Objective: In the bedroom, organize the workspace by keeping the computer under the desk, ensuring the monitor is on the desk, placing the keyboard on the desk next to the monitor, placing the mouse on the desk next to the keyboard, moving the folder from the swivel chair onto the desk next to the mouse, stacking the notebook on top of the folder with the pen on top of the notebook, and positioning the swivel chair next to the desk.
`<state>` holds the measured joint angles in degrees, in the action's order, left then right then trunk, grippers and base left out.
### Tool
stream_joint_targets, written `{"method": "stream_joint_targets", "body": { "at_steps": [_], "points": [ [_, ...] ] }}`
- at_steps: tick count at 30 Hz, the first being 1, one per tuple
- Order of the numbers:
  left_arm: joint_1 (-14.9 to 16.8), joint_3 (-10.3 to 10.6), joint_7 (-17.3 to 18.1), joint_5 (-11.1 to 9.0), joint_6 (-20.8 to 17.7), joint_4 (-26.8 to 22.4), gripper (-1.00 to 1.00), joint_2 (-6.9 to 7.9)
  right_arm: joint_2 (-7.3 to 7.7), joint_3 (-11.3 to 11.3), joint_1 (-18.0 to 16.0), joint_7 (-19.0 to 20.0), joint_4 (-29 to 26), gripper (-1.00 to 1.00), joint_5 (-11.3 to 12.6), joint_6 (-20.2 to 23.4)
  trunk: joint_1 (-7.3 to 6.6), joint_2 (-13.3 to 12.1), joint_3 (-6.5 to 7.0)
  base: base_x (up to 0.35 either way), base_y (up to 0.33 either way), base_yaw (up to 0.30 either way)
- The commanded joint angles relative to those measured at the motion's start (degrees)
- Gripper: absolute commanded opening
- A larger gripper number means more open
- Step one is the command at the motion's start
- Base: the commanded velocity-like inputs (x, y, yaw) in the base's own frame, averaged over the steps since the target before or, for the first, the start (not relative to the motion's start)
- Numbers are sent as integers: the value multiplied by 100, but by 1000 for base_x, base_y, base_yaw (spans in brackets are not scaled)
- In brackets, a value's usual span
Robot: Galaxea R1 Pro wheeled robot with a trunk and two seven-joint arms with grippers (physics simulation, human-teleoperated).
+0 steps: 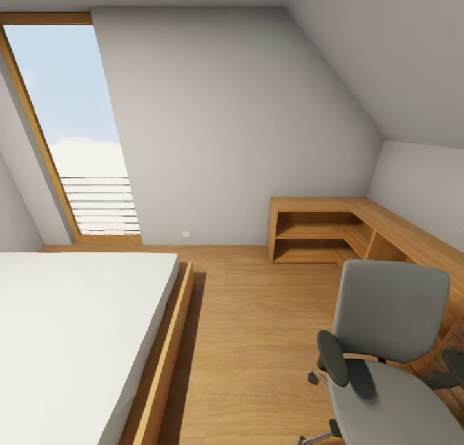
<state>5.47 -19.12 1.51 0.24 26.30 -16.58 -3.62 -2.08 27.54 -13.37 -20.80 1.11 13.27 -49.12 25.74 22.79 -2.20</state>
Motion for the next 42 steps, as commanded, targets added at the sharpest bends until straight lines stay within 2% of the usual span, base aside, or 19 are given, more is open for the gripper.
{"method": "stream_joint_targets", "body": {
  "at_steps": [1,17,42],
  "points": [
    [6,-24,16,6,15,26,100,-1,-3,50,-7,-21,12,100,35,-19,4,13,-13,60,10,-9],
    [6,-21,16,11,15,75,100,1,-3,50,-7,-21,11,100,35,-19,4,13,-13,139,11,-1],
    [6,-21,16,8,11,76,100,-7,-3,50,-7,-21,11,100,35,-19,4,13,-27,314,0,19]
  ]
}}
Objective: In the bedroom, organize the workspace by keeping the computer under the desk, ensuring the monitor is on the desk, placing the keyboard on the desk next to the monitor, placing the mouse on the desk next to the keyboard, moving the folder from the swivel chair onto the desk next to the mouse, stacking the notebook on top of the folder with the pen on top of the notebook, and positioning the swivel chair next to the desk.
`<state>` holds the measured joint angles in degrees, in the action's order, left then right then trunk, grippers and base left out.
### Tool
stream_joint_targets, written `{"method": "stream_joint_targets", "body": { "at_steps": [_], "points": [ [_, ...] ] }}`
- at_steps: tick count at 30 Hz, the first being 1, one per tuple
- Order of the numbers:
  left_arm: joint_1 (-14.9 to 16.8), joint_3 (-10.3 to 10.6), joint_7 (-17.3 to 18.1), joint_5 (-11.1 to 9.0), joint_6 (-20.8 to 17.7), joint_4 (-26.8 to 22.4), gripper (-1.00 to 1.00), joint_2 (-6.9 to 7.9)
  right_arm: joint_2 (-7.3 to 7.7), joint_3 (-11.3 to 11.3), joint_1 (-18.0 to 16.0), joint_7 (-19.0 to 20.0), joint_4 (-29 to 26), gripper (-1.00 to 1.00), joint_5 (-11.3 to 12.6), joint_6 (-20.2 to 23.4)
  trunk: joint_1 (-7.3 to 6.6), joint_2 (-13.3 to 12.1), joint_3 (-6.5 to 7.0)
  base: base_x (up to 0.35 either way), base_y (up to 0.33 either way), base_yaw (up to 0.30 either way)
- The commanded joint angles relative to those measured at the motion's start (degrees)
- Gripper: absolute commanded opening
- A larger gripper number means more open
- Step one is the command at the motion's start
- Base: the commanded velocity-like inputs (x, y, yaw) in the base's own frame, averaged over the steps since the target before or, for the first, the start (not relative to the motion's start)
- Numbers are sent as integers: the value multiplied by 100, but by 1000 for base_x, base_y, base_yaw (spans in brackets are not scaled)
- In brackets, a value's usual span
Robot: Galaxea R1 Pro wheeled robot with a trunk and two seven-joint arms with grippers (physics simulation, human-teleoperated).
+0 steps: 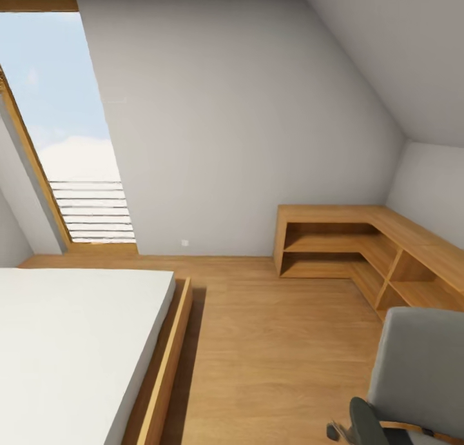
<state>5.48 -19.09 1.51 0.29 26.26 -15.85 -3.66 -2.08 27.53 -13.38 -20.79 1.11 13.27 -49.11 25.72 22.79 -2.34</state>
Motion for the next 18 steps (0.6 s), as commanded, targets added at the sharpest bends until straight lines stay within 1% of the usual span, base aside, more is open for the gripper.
{"method": "stream_joint_targets", "body": {
  "at_steps": [1,5,12,15,18],
  "points": [
    [6,-25,16,2,15,3,100,-3,-3,50,-7,-21,12,100,35,-19,6,12,-18,298,0,144],
    [4,-25,16,1,15,3,100,3,-3,50,-7,-21,11,100,35,-19,6,12,-28,291,0,82],
    [6,-25,16,1,19,3,100,-1,-3,50,-7,-21,9,100,35,-19,6,12,-32,263,0,16],
    [6,-25,16,1,19,3,100,2,-3,50,-7,-21,11,100,35,-19,6,12,-32,154,0,3],
    [6,-25,16,1,19,3,100,4,-3,50,-7,-21,12,100,35,-19,6,12,-32,65,0,1]
  ]
}}
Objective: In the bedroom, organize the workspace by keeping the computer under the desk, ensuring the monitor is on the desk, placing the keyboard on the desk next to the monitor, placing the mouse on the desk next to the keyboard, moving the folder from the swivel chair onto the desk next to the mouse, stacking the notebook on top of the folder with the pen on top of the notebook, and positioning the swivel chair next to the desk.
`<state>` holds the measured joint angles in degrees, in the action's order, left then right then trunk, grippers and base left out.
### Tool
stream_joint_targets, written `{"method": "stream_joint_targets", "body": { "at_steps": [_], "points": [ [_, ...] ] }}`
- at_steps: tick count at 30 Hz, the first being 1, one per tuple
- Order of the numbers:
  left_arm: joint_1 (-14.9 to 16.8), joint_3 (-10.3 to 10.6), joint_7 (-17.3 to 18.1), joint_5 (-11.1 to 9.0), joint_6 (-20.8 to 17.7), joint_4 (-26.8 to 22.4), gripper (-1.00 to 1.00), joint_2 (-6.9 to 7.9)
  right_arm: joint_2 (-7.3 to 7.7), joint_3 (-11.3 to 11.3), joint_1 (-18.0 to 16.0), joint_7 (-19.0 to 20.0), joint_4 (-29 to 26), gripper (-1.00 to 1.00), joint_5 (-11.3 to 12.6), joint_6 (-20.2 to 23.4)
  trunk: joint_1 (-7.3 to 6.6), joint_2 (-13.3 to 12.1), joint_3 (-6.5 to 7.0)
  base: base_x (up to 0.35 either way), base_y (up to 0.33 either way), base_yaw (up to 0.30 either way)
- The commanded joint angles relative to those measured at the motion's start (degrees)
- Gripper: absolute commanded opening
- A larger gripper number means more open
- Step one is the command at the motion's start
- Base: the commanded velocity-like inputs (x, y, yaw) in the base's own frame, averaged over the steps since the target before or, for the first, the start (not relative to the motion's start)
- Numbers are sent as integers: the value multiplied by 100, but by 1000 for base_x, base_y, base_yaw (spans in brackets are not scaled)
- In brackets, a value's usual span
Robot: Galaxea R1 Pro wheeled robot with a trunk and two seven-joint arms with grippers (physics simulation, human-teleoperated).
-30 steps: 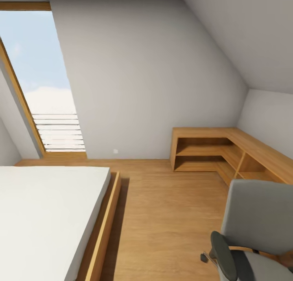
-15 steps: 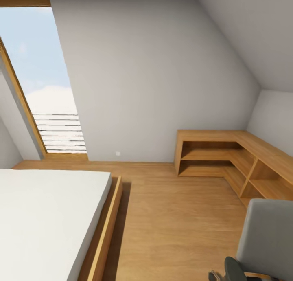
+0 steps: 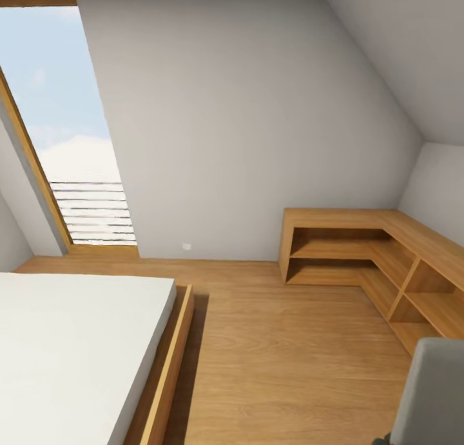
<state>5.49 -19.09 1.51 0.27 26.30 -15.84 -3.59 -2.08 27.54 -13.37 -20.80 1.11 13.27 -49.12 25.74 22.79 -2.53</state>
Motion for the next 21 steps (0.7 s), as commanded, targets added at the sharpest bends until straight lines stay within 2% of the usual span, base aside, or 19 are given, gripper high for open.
{"method": "stream_joint_targets", "body": {
  "at_steps": [1,21],
  "points": [
    [5,-25,16,3,14,2,100,-2,-3,50,-7,-21,12,100,35,-19,4,12,-13,30,0,0],
    [5,-25,16,8,16,2,100,-9,-3,50,-7,-21,11,100,35,-19,4,12,-13,31,49,0]
  ]
}}
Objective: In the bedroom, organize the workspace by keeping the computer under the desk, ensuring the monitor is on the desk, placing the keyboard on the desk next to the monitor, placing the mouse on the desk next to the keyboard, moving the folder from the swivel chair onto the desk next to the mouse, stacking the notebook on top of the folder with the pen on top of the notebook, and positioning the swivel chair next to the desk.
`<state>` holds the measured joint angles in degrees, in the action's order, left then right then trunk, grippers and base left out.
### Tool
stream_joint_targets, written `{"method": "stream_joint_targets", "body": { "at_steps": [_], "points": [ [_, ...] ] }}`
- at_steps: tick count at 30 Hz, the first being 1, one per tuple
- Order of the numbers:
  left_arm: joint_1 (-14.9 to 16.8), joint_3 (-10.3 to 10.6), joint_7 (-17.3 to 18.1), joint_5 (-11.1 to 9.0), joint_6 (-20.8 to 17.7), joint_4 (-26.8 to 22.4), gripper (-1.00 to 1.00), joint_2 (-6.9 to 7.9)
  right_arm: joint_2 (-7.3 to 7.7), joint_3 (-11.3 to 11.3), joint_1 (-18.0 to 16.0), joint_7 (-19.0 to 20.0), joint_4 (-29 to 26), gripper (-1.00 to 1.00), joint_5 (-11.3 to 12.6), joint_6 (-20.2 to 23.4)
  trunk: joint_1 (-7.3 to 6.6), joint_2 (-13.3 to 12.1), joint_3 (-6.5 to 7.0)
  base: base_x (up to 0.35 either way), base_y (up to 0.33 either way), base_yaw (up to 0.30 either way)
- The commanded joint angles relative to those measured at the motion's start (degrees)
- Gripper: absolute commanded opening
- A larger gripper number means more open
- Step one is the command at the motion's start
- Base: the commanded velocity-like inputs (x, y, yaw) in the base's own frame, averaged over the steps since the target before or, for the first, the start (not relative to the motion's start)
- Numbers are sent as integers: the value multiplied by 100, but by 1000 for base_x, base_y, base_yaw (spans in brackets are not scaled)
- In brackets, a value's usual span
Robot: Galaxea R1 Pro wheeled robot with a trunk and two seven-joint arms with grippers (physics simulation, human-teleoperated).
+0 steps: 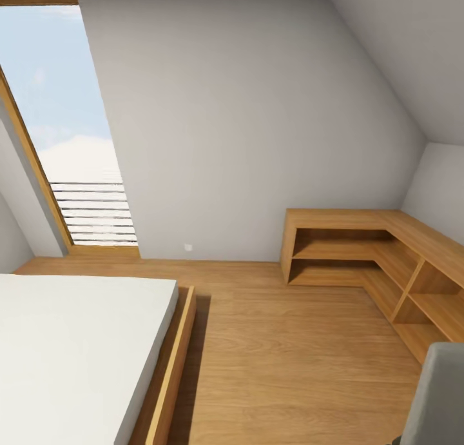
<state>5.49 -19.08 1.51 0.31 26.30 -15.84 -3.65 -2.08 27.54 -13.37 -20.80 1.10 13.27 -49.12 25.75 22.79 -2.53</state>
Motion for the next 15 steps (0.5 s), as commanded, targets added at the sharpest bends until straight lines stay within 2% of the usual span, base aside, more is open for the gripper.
{"method": "stream_joint_targets", "body": {
  "at_steps": [1,6,15],
  "points": [
    [5,-25,16,4,15,2,100,-3,-3,50,-7,-21,12,100,35,-18,4,13,-13,9,4,0],
    [5,-25,16,4,15,2,100,-4,-3,50,-7,-21,12,100,35,-18,4,13,-13,121,2,0],
    [5,-22,16,4,11,2,100,-4,-3,50,-7,-21,12,100,35,-18,4,13,-13,301,0,0]
  ]
}}
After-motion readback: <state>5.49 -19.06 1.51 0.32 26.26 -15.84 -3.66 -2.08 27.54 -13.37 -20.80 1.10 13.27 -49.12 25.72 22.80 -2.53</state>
